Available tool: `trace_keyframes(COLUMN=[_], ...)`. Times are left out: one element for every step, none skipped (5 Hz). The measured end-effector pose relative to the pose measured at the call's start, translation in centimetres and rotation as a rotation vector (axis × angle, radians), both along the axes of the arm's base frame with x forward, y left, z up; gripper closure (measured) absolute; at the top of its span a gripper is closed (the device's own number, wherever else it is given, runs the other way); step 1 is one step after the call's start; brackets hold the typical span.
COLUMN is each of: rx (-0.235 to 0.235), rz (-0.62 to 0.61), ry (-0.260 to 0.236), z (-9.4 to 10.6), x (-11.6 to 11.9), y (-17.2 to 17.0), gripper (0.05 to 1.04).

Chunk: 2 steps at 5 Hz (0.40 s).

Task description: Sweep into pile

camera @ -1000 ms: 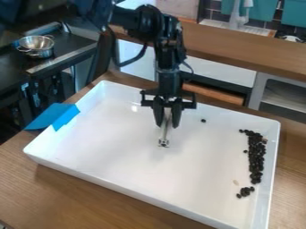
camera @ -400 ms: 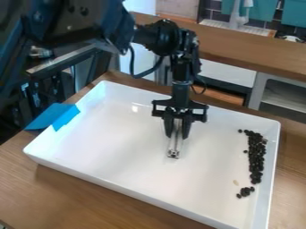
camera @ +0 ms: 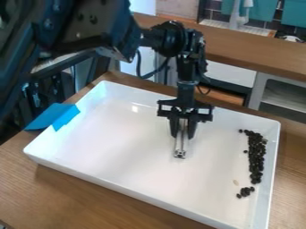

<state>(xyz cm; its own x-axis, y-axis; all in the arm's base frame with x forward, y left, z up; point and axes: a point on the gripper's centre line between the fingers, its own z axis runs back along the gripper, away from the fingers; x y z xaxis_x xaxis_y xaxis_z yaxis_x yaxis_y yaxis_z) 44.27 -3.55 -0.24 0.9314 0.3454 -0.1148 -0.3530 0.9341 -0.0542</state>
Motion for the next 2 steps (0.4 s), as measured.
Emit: trace_keyframes(rx=[-0.010,-0.019], rz=[-0.017,-0.047], ry=[0.009,0.012], z=[0.0,0.0], x=[-0.2,-0.5], y=[-2.0,-4.4], gripper=[0.708,0.708])
